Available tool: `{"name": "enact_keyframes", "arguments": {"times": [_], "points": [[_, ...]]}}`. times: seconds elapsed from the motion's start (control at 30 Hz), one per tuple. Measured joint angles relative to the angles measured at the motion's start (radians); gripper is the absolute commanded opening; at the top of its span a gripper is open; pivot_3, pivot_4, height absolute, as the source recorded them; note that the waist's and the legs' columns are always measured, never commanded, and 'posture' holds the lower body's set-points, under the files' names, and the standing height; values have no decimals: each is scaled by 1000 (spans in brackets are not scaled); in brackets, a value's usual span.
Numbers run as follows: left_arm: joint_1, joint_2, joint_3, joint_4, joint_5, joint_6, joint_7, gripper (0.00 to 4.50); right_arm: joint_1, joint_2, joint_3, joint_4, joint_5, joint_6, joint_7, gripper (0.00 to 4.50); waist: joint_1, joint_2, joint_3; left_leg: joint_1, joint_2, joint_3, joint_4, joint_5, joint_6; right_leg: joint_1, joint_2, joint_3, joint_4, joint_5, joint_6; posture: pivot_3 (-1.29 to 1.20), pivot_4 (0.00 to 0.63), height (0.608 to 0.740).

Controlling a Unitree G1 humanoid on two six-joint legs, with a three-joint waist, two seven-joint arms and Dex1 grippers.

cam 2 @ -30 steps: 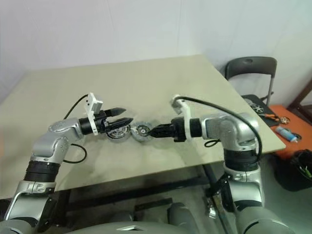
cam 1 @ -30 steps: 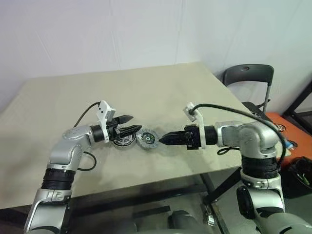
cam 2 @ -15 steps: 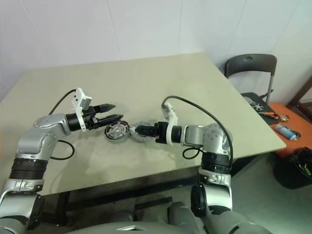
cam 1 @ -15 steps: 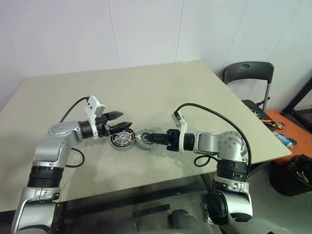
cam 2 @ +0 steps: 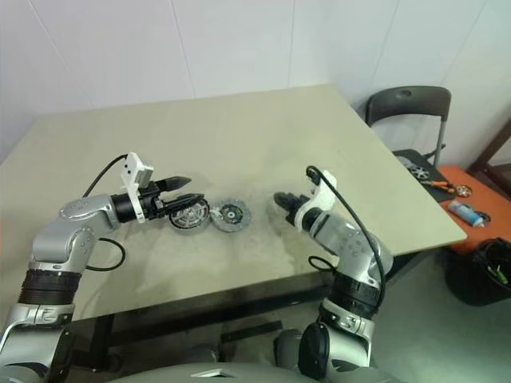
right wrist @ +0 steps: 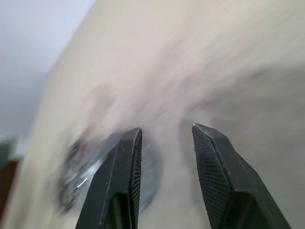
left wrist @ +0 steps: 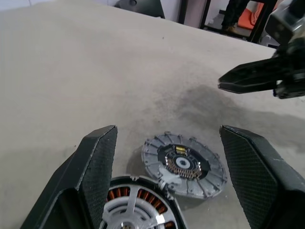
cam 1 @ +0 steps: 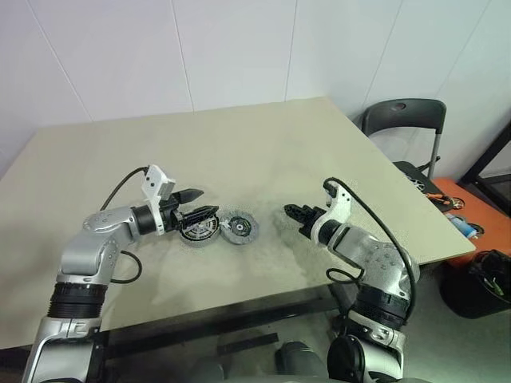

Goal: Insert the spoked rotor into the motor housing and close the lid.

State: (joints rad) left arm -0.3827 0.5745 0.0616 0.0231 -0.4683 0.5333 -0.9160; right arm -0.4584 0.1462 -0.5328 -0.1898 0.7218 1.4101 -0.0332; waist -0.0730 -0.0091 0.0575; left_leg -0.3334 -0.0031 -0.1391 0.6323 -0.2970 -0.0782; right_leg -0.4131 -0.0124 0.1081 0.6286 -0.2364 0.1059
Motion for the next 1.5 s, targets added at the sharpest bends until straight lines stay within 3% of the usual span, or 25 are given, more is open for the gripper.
{"name": "enact_keyframes", "arguments": {"times": [0.1,0.3,0.57,1.1,1.5], "points": [[4,-2,0,-1,0,3,4,3642,1,0,-24,25,90,161,-2,1738,1,0,0,0,0,0,0,0,0,0,0,0,0,1,-2,0,0,740],[5,-5,-1,-1,0,4,3,3642,13,-2,36,137,365,199,-48,1738,-3,1,1,-1,0,0,0,0,0,0,0,0,-1,0,0,0,0,740],[21,2,1,-16,0,10,5,3642,11,-2,-3,255,316,198,-137,1738,-1,1,1,-3,0,0,0,0,0,-2,0,0,-1,0,1,0,0,740],[26,8,3,-27,-2,29,23,3642,-26,1,71,414,274,20,-105,1738,-26,1,0,-3,0,0,0,0,0,-2,0,0,-1,0,1,0,0,740],[26,0,2,-45,-4,31,34,3642,-61,-5,125,526,261,-113,-74,1738,-56,1,0,11,0,1,-1,0,0,9,1,1,-1,-3,-3,0,0,740]]}}
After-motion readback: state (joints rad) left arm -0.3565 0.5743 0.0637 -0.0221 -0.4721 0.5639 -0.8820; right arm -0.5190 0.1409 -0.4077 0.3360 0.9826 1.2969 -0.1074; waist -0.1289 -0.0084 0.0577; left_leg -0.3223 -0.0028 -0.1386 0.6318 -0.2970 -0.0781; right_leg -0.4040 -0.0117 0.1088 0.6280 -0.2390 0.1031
